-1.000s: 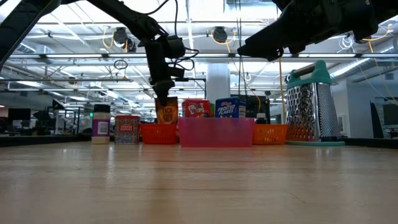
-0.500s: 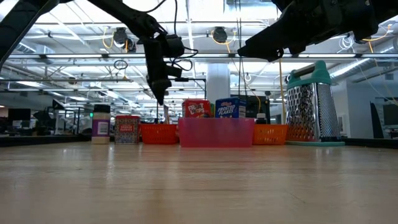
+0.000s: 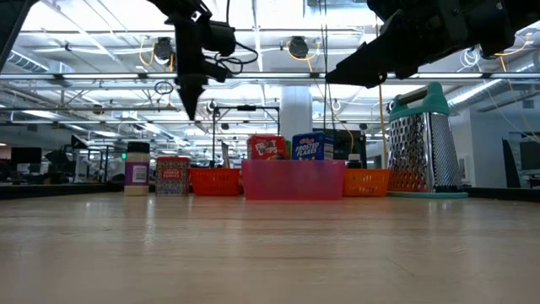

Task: Pick & Place Kitchen Items
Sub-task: Put the black seasoning bottle into the red bin

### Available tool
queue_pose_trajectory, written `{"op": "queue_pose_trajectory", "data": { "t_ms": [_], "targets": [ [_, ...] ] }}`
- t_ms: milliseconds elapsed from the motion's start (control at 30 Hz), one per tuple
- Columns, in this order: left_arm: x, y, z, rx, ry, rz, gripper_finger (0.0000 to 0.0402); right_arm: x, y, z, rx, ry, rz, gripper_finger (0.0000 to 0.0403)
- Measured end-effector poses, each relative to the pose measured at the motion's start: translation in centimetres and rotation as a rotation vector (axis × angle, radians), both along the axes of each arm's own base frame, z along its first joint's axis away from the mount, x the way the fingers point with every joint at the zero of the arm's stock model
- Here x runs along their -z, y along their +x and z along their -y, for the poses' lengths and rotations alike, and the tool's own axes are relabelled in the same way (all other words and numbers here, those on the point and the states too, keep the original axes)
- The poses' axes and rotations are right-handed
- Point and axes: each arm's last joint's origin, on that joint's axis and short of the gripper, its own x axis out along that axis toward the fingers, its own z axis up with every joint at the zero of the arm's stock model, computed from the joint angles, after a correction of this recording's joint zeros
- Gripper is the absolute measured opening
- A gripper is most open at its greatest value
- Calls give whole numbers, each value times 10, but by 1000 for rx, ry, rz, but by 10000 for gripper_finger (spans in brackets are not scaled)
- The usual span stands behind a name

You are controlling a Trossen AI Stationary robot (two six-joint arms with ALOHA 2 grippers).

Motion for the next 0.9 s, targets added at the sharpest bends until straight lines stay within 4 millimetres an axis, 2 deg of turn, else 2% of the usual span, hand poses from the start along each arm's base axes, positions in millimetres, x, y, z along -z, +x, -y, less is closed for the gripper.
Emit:
{"op": "queue_pose_trajectory", "data": {
  "t_ms": [233, 433, 700, 900],
  "targets": [
    [3, -15, 16, -133, -150, -131, 120, 0, 0, 0, -1, 1, 0, 212],
    [3, -15, 23, -136, -235, -123, 121, 0, 0, 0, -1, 1, 0, 212],
    [10, -13, 31, -112, -233, -170, 121, 0, 0, 0, -1, 1, 0, 212],
    [28, -19, 33, -132, -267, -233, 121, 0, 0, 0, -1, 0, -5, 212]
  ]
}}
